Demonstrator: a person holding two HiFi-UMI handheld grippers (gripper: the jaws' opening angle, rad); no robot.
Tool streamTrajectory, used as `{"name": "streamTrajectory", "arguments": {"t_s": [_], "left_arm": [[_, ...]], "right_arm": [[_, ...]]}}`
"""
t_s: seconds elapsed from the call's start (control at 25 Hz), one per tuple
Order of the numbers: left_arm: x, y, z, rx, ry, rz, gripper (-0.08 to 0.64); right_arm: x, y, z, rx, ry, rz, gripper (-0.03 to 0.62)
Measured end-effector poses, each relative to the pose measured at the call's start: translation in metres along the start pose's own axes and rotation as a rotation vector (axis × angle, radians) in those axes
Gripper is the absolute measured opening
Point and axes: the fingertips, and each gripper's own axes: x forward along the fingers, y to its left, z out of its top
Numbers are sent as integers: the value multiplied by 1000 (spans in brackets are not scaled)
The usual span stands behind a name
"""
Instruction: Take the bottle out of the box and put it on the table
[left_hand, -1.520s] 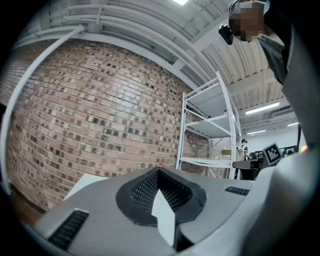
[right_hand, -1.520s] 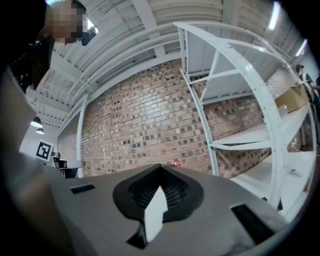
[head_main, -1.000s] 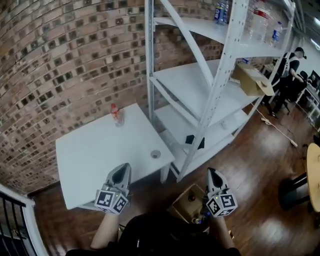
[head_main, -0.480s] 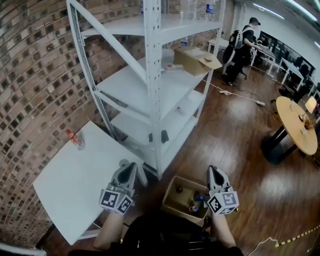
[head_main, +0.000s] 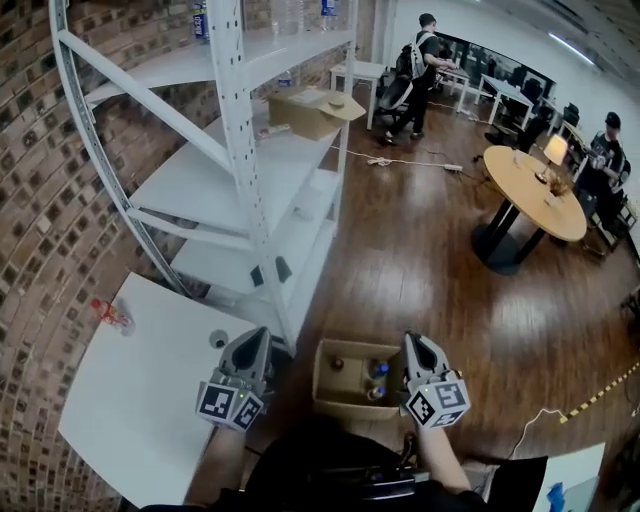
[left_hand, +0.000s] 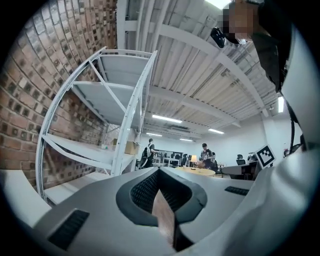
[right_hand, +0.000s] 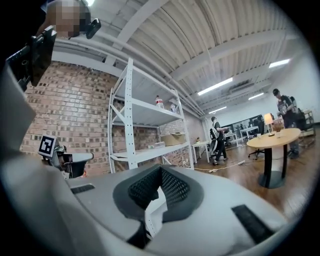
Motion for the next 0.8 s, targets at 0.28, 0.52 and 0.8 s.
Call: {"name": "streamTrajectory", "arguments": {"t_s": [0.28, 0.52, 0.8], "left_arm": [[-2, -10, -19, -49, 36, -97, 0], [-8, -26, -15, -30, 43, -164, 0], [-6, -32, 4, -16, -24, -173, 0]], "right_arm": [[-58, 4, -11, -10, 23, -132, 3], [-91, 3, -28, 31, 22, -209, 3], [-97, 10, -20, 8, 0, -197, 3]]}}
